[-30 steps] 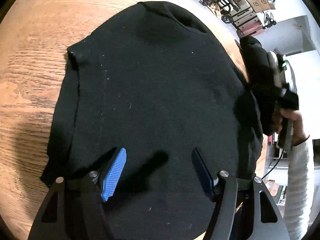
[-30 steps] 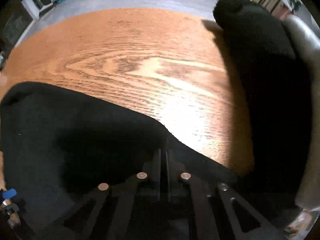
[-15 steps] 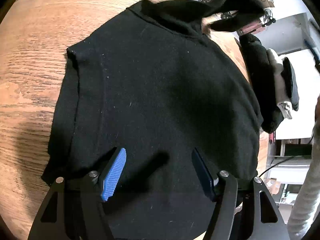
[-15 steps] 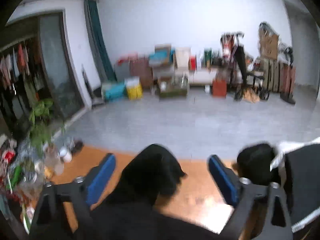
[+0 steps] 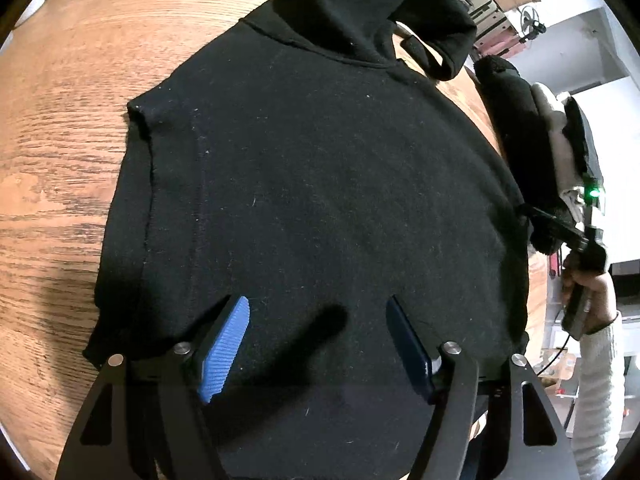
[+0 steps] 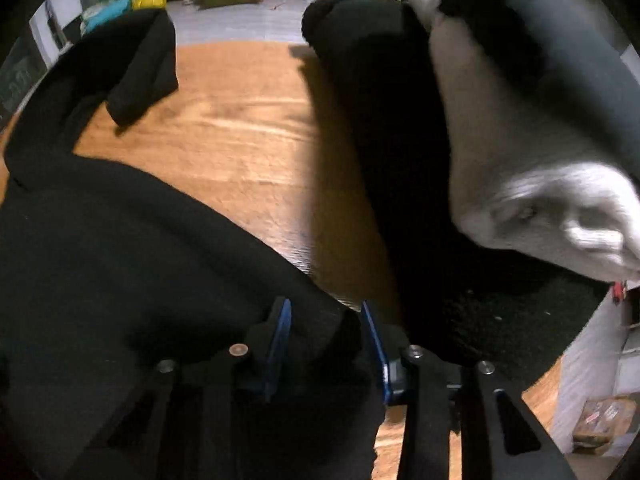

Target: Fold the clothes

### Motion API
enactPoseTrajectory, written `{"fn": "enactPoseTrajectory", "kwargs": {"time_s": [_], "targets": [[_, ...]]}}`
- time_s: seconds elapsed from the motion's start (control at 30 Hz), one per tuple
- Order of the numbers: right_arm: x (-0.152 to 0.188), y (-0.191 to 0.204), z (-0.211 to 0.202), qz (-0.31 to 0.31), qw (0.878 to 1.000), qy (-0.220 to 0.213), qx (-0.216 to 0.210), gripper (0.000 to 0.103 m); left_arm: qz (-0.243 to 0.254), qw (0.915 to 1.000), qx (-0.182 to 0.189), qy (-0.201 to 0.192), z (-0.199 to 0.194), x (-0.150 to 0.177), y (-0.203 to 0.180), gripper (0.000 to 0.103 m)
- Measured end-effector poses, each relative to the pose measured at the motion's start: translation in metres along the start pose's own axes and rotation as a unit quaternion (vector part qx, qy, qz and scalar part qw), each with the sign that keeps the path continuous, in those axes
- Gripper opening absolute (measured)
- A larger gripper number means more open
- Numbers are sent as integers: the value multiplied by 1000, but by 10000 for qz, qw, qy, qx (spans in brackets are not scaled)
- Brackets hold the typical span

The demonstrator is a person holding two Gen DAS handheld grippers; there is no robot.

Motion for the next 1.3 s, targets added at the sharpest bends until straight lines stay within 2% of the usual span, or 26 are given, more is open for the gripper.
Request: {"fn": "enactPoseTrajectory", "kwargs": {"time_s": [0.03,0.07,0.17,0.23,0.27,0.3,0.33,0.37,0.4,0.53,0.57,0.6,0.73,0.77,0.83,0.87,0.93,1.0,1.13,1.2,1.27,1.3], "targets": [[-1,0,4,-56,9999,32,101,29,11,10000,8,5,-1,1,1,73],[-5,0,1,-56,9998,-29,173,3,24,10000,23,9,-1,0,1,73],[-17,-1,-8,-45,9989,-249,393,2,65,10000,55,27,-1,0,2,73],[-30,-12,-30,67,9932,-869,776,0,93,9999,52,46,-3,1,3,73],[-34,-17,-39,119,9892,-1090,974,3,107,9999,48,54,-3,2,4,73],[-28,-17,-37,152,9925,-943,767,5,122,9999,40,58,-3,3,4,73],[-23,-16,-35,185,9951,-795,558,12,139,9999,31,62,-4,4,4,73],[-17,-15,-34,218,9971,-647,350,34,162,9998,18,69,-4,5,4,73],[-11,-15,-32,250,9983,-499,141,41,197,9998,-1,78,-4,6,4,73],[11,-12,-28,371,9970,97,-676,30,513,9984,-216,127,-4,10,1,73],[22,-10,-23,344,9965,233,-730,27,610,9974,-358,140,-5,14,2,73],[32,-9,-19,295,9966,310,-705,26,706,9961,-500,152,-6,17,3,72],[67,7,-19,13,9919,345,-1223,32,858,9876,-1312,18,-15,27,20,70],[76,11,-20,-69,9898,354,-1377,32,829,9871,-1370,-14,-19,29,27,70],[86,17,-33,-175,9822,307,-1847,33,696,9892,-1287,-47,-26,31,39,70],[88,13,-40,-48,9801,223,-1969,41,599,9909,-1204,-60,-30,32,45,70],[93,-6,-54,331,9785,-41,-2036,47,346,9939,-1040,-94,-38,34,52,70],[115,-14,-57,422,9790,57,-1994,47,136,9954,-939,-162,-45,35,55,70],[159,-29,-63,592,9796,270,-1900,49,321,9965,-512,-575,-62,38,29,70],[197,-22,-60,509,9820,623,-1708,55,392,9974,-327,-502,-57,43,16,70],[225,-22,-59,518,9811,951,-1606,65,396,9981,-383,-285,-46,50,13,70],[239,-22,-59,512,9803,1105,-1554,66,387,9982,-412,-193,-41,54,13,70]]}}
Point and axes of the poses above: each gripper's, at about its wrist camera, not at the fingertips, and z roughly the way its jaws point, y to its left, x to its underside, the point moved 5 cm from there along z, roughly the way its jaws point, and after that the axes turned 1 degree about z, right-handed, at the moved point
